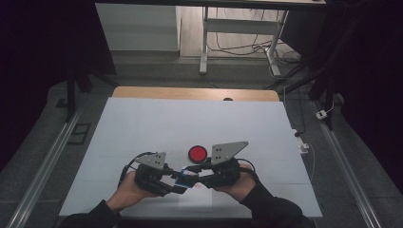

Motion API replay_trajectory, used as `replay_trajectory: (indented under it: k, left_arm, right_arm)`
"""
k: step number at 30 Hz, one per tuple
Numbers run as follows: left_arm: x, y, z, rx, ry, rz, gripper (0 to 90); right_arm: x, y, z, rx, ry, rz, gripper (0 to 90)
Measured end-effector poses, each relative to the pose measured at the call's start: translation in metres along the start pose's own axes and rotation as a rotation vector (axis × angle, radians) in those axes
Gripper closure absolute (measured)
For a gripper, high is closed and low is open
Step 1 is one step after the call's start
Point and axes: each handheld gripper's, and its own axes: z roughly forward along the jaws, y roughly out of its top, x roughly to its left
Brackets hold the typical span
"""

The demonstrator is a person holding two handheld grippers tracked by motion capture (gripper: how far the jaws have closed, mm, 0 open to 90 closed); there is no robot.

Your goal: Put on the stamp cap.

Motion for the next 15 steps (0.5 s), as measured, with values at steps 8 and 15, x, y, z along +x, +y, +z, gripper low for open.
replay_trajectory:
  k: [8,15]
  left_arm:
    - [-0.001,-0.001,-0.004,0.005,0.036,-0.031,41.6]
    - [-0.005,-0.004,-0.011,0.002,0.098,-0.049,32.1]
  right_arm:
    - [-0.001,0.0,-0.002,0.01,-0.023,-0.001,69.9]
    - [-0.001,0.0,-0.004,0.008,-0.041,-0.001,69.9]
